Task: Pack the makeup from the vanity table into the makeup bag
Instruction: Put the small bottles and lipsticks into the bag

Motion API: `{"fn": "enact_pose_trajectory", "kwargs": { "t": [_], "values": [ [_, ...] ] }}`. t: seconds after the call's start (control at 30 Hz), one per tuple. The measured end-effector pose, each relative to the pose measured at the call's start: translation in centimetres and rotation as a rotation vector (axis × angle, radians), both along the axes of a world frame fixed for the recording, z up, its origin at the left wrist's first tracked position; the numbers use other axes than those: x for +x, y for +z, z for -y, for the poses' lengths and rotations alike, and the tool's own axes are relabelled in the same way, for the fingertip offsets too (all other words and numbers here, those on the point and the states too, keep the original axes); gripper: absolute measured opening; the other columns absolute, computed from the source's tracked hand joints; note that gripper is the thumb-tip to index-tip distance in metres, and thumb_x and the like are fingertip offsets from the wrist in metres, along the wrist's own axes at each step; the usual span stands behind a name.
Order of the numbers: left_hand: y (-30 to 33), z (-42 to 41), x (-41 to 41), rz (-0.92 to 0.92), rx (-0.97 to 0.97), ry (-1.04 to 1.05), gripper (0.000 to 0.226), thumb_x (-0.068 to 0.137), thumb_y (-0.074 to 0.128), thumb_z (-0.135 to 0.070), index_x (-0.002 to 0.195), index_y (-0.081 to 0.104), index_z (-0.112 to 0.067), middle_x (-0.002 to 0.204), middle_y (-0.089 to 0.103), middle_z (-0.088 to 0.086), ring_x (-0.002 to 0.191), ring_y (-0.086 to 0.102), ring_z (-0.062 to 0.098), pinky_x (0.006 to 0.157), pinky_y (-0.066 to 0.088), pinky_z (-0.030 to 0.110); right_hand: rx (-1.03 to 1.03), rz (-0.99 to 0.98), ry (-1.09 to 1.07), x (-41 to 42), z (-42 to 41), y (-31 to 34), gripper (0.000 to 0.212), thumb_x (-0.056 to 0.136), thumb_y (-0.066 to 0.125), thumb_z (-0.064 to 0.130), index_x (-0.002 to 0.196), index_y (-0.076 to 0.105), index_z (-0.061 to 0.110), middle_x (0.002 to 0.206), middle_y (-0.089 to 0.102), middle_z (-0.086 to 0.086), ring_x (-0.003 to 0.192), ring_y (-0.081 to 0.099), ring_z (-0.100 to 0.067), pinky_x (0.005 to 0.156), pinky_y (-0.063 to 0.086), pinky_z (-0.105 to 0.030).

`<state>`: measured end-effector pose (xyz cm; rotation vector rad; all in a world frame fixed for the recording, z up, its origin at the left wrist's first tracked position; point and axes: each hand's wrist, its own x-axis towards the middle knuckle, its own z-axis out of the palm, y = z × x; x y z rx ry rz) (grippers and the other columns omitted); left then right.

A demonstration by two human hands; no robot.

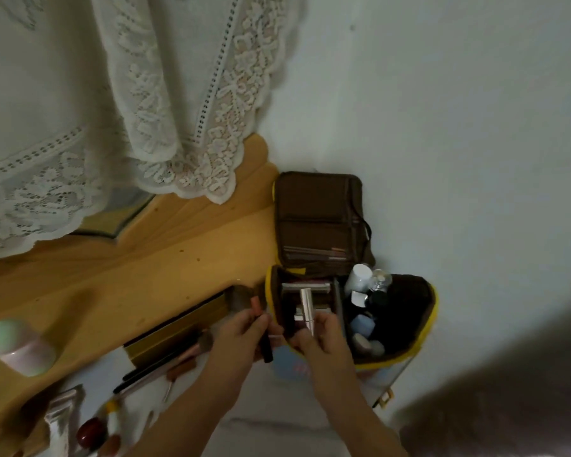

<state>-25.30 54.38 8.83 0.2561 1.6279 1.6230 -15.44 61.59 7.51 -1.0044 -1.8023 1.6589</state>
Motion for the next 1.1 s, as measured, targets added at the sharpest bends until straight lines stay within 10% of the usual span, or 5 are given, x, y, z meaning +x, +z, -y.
{"fn": "enact_pose_trajectory", "kwargs": {
  "t": [0.33,0.5,0.67,0.83,1.1],
  "values": [
    [-0.5,-9.1,4.3,-0.054,-0.051,-0.029,0.02,0.096,0.045,-0.011,0.081,0.059,-0.011,0.068,0.061,0.008,0.066,0.057,0.021,0.065,0.048,0.031,0.459,0.088,-0.246,6.7,-13.5,3.4,0.019,0.087,0.061,0.011,0.096,0.05,0.024,0.069,0.056,0.009,0.063,0.055,0.006,0.057,0.042,-0.005],
    [-1.1,-12.0,5.1,-0.102,-0.085,-0.026,0.018,0.097,0.044,-0.011,0.086,0.059,-0.01,0.074,0.061,0.008,0.068,0.056,0.021,0.063,0.048,0.027,0.606,0.185,-0.134,6.8,-16.4,3.3,0.047,0.087,0.06,0.008,0.128,0.04,0.022,0.091,0.061,0.002,0.082,0.062,-0.015,0.072,0.052,-0.026],
    [-2.2,-13.1,5.5,-0.16,-0.132,-0.137,0.019,0.096,0.045,-0.011,0.084,0.059,-0.016,0.087,0.067,0.002,0.067,0.061,0.012,0.06,0.048,0.019,0.744,0.263,0.057,6.0,-17.5,1.5,0.026,0.086,0.059,0.005,0.111,0.059,0.013,0.094,0.062,0.002,0.087,0.057,-0.015,0.071,0.036,-0.009],
    [-3.1,-13.9,5.1,-0.228,-0.209,-0.367,0.022,0.097,0.042,-0.013,0.088,0.059,-0.025,0.094,0.064,0.002,0.073,0.063,0.013,0.071,0.052,0.028,1.0,0.311,0.054,4.7,-17.3,-0.1,0.017,0.065,0.064,0.007,0.081,0.066,0.013,0.072,0.067,-0.001,0.06,0.062,-0.015,0.062,0.042,-0.015],
    [-3.0,-14.4,3.5,-0.144,-0.16,-0.418,0.023,0.098,0.038,-0.009,0.088,0.054,-0.022,0.09,0.06,-0.001,0.059,0.061,0.011,0.049,0.047,0.015,1.047,0.518,0.07,3.4,-16.9,-2.9,0.035,0.042,0.089,0.003,0.067,0.068,0.016,0.067,0.062,-0.002,0.058,0.061,-0.016,0.046,0.048,-0.021]
  ]
}}
